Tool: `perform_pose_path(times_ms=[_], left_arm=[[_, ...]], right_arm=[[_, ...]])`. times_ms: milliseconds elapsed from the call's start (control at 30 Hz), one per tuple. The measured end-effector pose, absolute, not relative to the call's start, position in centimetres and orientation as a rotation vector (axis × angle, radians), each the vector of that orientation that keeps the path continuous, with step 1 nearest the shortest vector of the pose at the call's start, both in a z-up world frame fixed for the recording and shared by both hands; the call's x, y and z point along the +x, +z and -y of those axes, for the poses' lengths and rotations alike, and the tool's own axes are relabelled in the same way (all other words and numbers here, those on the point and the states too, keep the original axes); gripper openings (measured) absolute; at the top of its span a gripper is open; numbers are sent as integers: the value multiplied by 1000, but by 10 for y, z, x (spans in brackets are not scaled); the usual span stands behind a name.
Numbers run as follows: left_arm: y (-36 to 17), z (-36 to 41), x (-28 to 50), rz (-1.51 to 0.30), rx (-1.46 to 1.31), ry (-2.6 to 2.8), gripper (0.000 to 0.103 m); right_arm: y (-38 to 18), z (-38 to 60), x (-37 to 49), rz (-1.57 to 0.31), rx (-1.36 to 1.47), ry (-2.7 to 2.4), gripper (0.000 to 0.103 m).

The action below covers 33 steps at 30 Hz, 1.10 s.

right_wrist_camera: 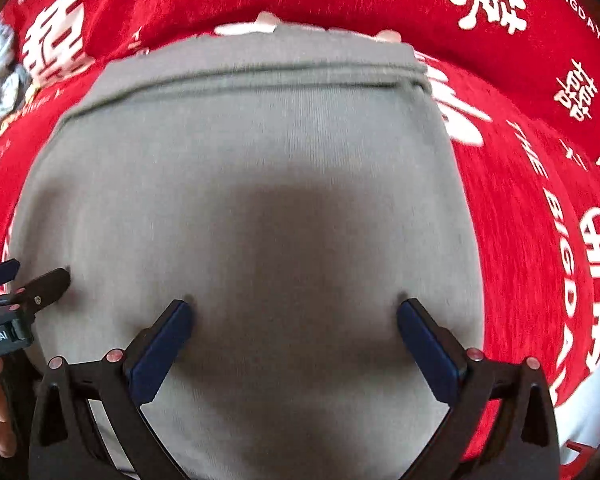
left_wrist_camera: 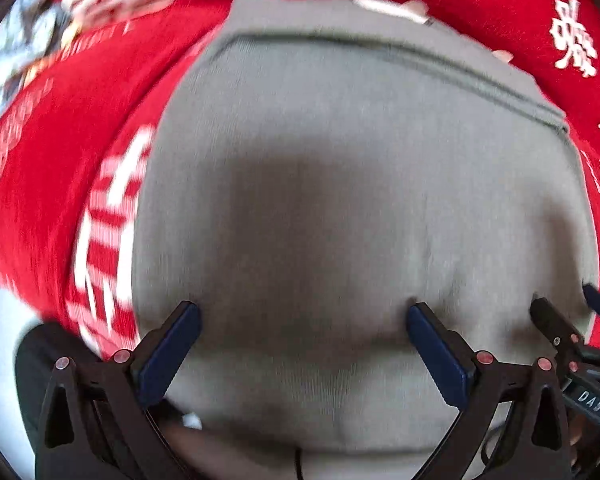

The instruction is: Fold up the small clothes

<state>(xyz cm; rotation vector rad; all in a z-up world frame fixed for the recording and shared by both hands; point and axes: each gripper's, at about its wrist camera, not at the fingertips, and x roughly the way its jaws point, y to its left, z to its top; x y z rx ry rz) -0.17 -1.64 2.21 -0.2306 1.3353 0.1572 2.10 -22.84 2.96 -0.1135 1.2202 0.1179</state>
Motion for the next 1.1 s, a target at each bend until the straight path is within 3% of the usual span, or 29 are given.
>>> perform_pose_path(times_ms=[233,400,500,633,733,833,900,1100], left_arm=[[-17,4,-29,-1623,-475,107,103],[38,23,-31,-1415,-223,152,103],[89,33,-26,-1161,-183,129,103],[99,44,-7,-965,-110,173,103],[66,46,20,-1023,-48,199,103],[32,41,24,-1154,-70,189,103],[35,38,8,-1088,-70,184,103],[28,48,-22,-1116,-25,148,103]], right_arm=[[21,232,-2,-1315,-30,9,102],[27,233,5,-1415,-24,45,103],[56,249,13,-1321,178,71,103],[88,242,36,-1086,244,72,103],[81,225,57,-1072,199,73,103],[38,215,77,-1334,108,63,102],[40,211,68,-1274,39,62,103],[39,211,39,-1282,5,76,103]])
